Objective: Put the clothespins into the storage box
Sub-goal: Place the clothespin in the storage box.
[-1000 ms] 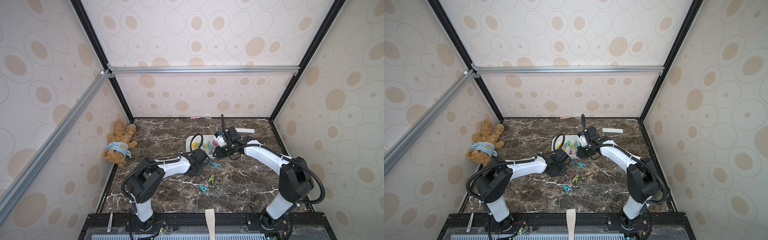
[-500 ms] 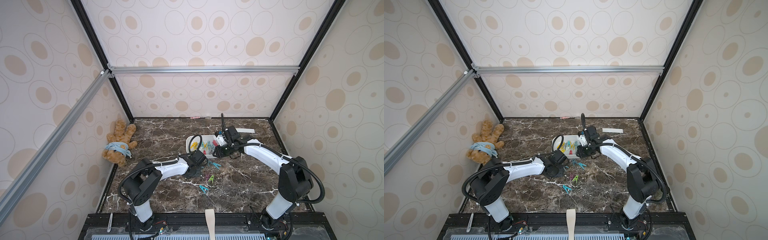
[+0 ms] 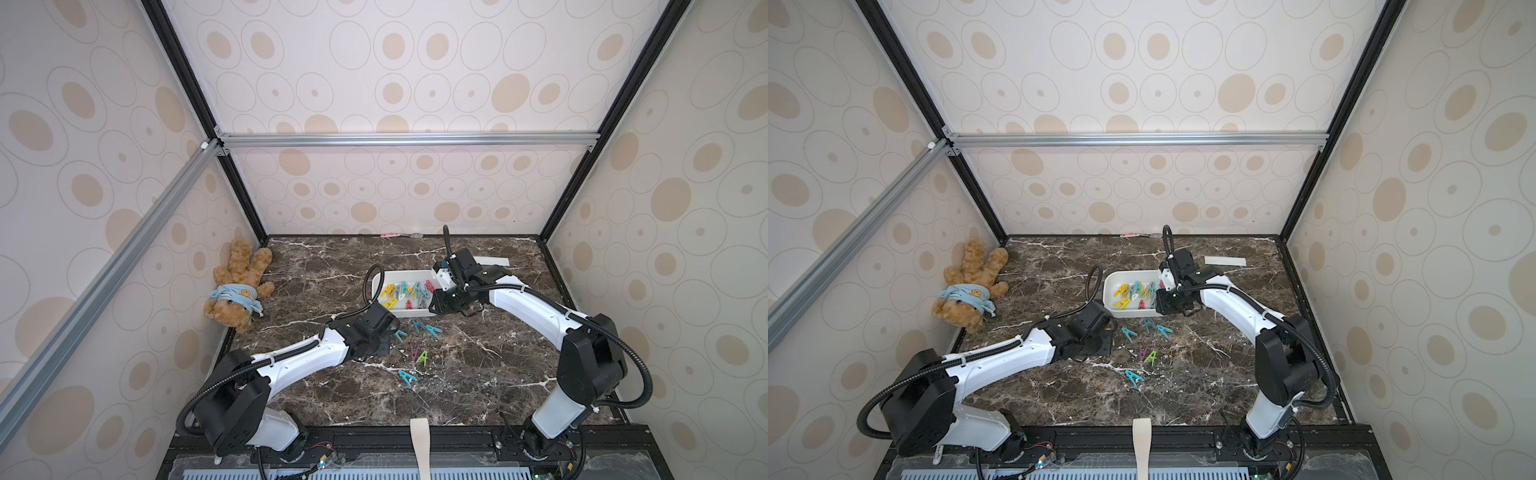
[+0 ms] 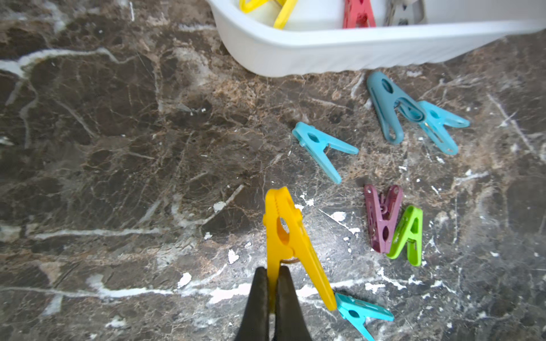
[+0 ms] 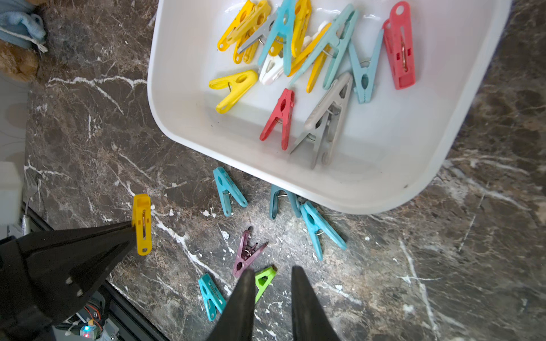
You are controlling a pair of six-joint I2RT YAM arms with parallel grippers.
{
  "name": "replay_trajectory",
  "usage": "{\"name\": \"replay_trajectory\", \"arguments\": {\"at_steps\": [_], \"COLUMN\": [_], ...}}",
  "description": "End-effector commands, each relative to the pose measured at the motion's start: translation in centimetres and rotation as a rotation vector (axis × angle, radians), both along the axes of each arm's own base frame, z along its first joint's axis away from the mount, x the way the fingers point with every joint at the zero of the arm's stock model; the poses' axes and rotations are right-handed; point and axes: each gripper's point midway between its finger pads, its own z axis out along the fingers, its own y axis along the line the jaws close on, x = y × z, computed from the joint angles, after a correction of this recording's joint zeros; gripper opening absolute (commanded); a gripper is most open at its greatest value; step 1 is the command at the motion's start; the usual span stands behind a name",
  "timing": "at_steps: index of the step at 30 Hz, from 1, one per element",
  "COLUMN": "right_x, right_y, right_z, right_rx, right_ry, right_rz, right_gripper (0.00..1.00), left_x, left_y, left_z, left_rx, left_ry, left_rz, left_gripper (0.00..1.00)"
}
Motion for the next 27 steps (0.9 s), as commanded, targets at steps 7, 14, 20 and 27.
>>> {"name": "replay_trajectory", "arguments": {"at_steps": [7, 14, 20, 27], "right_x": [-0.1, 0.2, 0.7, 1.0], "right_y": [-0.9, -0.1, 0.3, 0.7], "right_z": [1.7, 3.3, 3.3, 3.4], "right_rx": [-0.041, -0.027, -0.002, 0.012], "right_ry": [0.005, 0.003, -0.023, -0.046], "right_rz": [-0.066, -0.076, -0.090, -0.065], "right_gripper": [0.24, 0.24, 0.24, 0.24], "left_x": [4.7, 9.0, 12.5, 16.1], "left_y": [-0.2, -1.6, -2.9, -5.0], "left_z": [5.3, 8.8, 8.6, 5.6], "left_rx": [-0.150, -0.210, -0.203, -0.161], "left_ry": [-0.178, -0.243, -0.213, -0.131], "left_rz": [-0.057, -0.097, -0.125, -0.141], "left_gripper": [0.00, 0.00, 0.00, 0.00]}}
